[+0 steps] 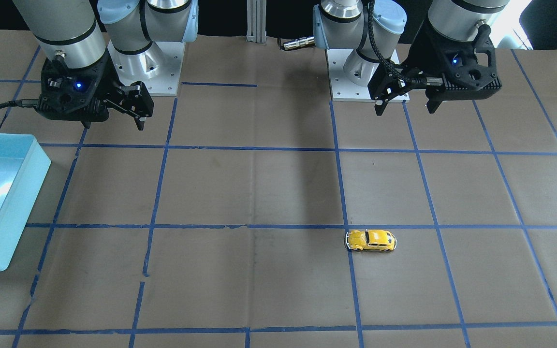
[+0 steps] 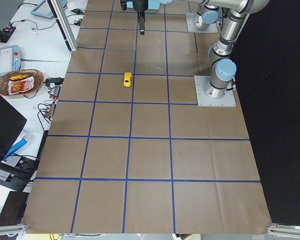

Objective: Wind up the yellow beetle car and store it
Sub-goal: 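Lower the left gripper over the yellow beetle car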

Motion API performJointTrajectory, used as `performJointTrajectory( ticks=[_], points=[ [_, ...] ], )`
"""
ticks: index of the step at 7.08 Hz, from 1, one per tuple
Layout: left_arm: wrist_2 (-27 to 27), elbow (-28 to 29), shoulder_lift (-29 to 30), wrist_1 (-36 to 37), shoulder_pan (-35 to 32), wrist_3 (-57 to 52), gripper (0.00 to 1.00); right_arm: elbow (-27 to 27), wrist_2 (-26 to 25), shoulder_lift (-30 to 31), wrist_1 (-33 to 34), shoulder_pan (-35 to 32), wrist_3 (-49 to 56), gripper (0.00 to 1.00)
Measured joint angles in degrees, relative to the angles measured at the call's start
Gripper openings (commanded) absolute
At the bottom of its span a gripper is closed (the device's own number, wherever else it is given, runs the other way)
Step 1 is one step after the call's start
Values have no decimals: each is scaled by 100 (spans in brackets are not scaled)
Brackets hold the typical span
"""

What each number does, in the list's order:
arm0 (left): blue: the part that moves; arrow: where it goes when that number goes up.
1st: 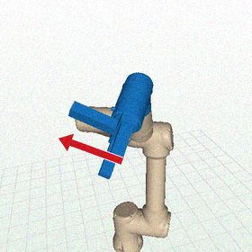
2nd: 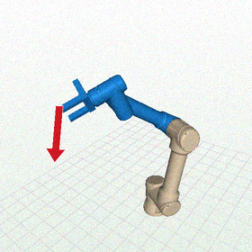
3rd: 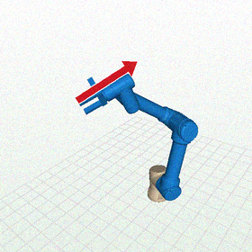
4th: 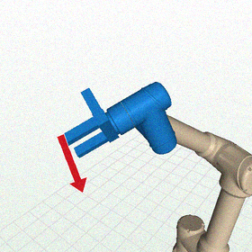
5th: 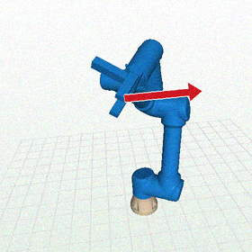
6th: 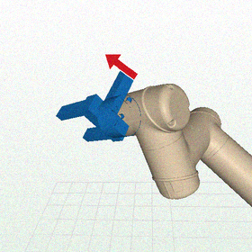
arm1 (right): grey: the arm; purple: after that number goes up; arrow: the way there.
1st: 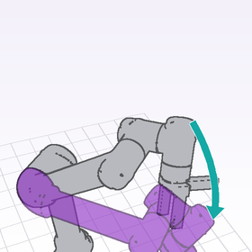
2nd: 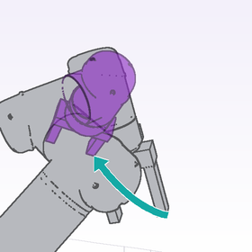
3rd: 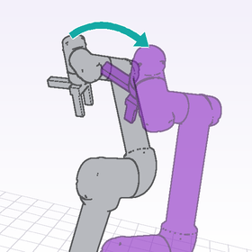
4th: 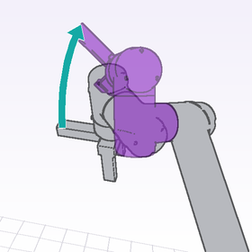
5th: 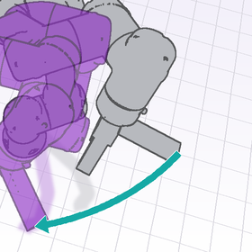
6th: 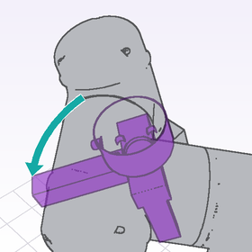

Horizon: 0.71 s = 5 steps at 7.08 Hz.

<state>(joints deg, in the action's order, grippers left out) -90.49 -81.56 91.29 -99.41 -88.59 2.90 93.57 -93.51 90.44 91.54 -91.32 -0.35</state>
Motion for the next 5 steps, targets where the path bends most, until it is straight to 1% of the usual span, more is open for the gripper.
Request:
performJointTrajectory(
  ticks=[2,3,5],
  points=[
    [2,-13,-23,-1,0,-90,100,3,0,0,2,4,0,99],
    [-1,-28,-38,12,0,-312,100,4,0,0,4,4,0,99],
    [47,-45,-97,22,-12,-1354,100,4,0,-3,5,8,0,99]
  ],
)
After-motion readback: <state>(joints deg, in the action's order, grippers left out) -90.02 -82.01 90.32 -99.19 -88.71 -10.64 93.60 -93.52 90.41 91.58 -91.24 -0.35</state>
